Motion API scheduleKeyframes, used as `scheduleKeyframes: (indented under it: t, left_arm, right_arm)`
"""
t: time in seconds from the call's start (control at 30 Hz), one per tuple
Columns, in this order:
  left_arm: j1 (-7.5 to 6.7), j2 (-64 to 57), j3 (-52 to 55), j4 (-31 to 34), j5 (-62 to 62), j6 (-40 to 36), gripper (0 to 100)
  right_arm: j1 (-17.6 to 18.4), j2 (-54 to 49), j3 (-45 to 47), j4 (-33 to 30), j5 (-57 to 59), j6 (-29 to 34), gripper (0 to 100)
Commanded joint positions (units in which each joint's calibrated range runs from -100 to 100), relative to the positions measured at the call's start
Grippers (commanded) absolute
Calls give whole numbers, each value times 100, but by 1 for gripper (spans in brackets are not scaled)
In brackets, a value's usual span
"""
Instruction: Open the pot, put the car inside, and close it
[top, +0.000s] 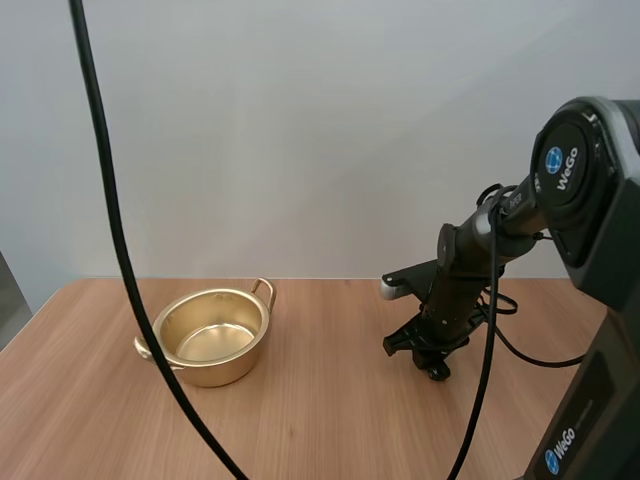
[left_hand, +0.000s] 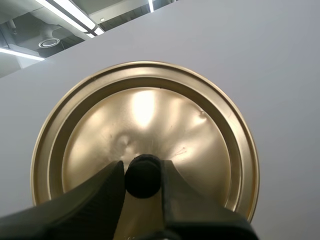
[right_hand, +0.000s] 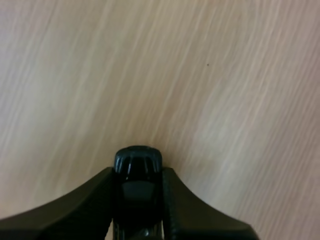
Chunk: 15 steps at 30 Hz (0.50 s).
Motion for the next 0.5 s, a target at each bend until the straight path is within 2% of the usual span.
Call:
scheduleKeyframes:
  t: [0.0,0.17,0.33,0.47]
  left_arm:
    - [-5,8,-6,3,-4,-5,0]
    - [-5,8,-6,3,-4,-5,0]
    - [-5,-5,-6,3,-124,-60,0]
    - [-5,-19,-95,-11,-349,-73,0]
  right_arm:
    - [-4,-236,-2,0,-91,-13,0]
    - [-4,-1244,-391,525,-145,-333,0]
    - [11,-2396,-1096,2003,139,-1323,0]
    - [210,-2954,-1661,2886,1040,-1934,0]
